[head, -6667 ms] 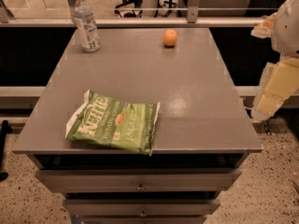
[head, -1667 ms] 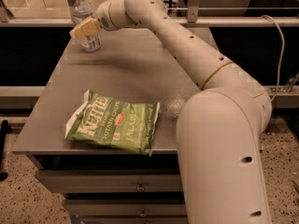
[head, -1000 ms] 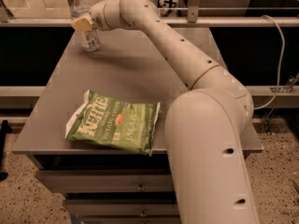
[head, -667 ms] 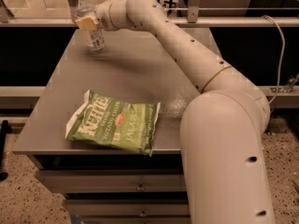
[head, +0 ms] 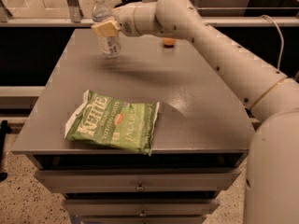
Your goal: Move blue plastic bottle near green jalapeno chip bag
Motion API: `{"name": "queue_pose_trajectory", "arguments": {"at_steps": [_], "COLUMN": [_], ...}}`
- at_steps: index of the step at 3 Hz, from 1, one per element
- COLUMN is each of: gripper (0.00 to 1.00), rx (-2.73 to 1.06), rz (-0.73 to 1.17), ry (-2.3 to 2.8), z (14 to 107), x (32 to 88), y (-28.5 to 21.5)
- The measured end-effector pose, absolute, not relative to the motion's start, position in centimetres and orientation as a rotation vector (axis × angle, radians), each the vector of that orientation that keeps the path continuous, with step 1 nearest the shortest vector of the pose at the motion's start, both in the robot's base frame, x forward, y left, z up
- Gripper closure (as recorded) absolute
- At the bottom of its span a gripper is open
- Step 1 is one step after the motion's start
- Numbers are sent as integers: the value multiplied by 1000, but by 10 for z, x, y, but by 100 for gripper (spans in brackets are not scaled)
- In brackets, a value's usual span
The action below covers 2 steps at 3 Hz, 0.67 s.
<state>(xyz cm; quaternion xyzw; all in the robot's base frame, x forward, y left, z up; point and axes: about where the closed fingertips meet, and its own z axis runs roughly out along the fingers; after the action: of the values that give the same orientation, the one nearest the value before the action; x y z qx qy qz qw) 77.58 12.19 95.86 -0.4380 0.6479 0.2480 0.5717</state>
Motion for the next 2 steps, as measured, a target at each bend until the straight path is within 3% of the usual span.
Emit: {"name": "queue_pose_trajectory", "arguments": {"at_steps": [2], "gripper": [100], "rx": [-969], "rz": [567], "ry": [1629], "z": [925], "x": [703], "y": [33]}}
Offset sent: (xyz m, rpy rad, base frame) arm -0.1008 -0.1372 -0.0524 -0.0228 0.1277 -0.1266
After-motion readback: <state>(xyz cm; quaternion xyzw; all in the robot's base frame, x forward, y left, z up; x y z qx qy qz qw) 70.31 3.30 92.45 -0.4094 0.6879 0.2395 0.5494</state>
